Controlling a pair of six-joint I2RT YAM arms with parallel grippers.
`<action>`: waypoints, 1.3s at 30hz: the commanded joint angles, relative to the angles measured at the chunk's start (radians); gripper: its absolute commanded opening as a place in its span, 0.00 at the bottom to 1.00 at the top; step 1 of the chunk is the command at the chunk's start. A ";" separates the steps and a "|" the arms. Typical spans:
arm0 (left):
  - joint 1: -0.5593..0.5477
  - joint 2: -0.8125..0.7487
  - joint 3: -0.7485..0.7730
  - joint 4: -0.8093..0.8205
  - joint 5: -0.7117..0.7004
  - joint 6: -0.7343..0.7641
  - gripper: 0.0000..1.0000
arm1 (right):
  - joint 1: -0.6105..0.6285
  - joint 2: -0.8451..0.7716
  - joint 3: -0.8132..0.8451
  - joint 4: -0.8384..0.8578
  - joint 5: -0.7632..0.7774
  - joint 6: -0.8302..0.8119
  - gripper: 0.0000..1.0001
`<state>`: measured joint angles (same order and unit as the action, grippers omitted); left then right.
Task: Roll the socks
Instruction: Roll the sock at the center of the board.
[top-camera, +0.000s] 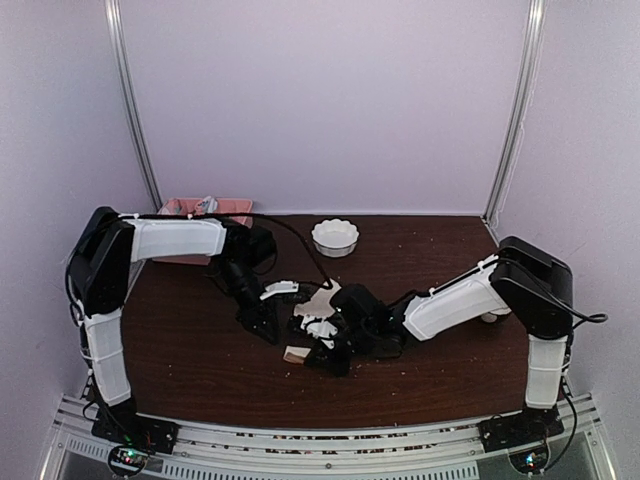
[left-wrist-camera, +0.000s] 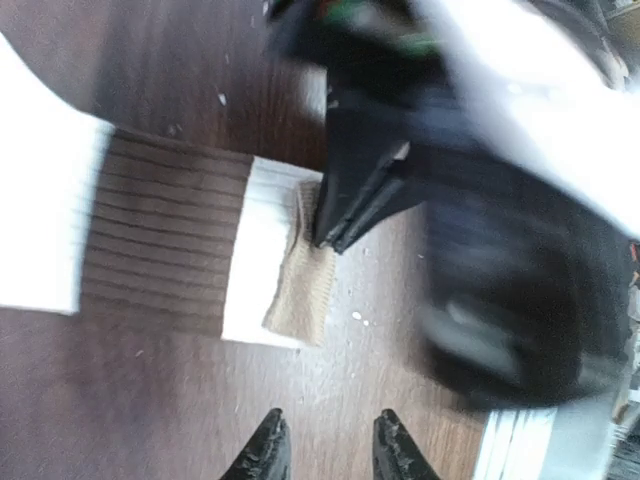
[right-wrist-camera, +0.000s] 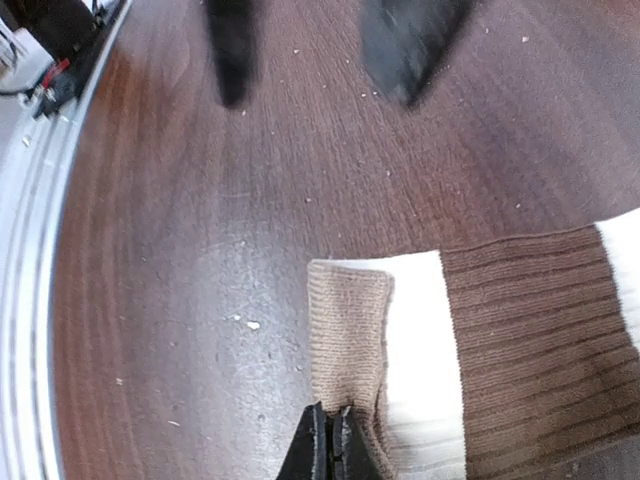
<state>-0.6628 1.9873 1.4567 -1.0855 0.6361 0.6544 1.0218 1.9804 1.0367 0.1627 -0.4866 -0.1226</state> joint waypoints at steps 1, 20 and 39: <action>0.002 -0.104 -0.093 0.154 -0.016 -0.007 0.36 | -0.033 0.057 0.017 -0.088 -0.224 0.224 0.00; -0.124 -0.056 -0.143 0.303 -0.173 0.091 0.40 | -0.164 0.200 0.019 0.188 -0.485 0.876 0.00; -0.135 0.037 -0.047 0.242 -0.150 0.091 0.30 | -0.167 0.195 0.027 0.100 -0.450 0.827 0.00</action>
<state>-0.7910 2.0113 1.3632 -0.8276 0.4213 0.7219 0.8577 2.1456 1.0710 0.3534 -0.9833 0.7208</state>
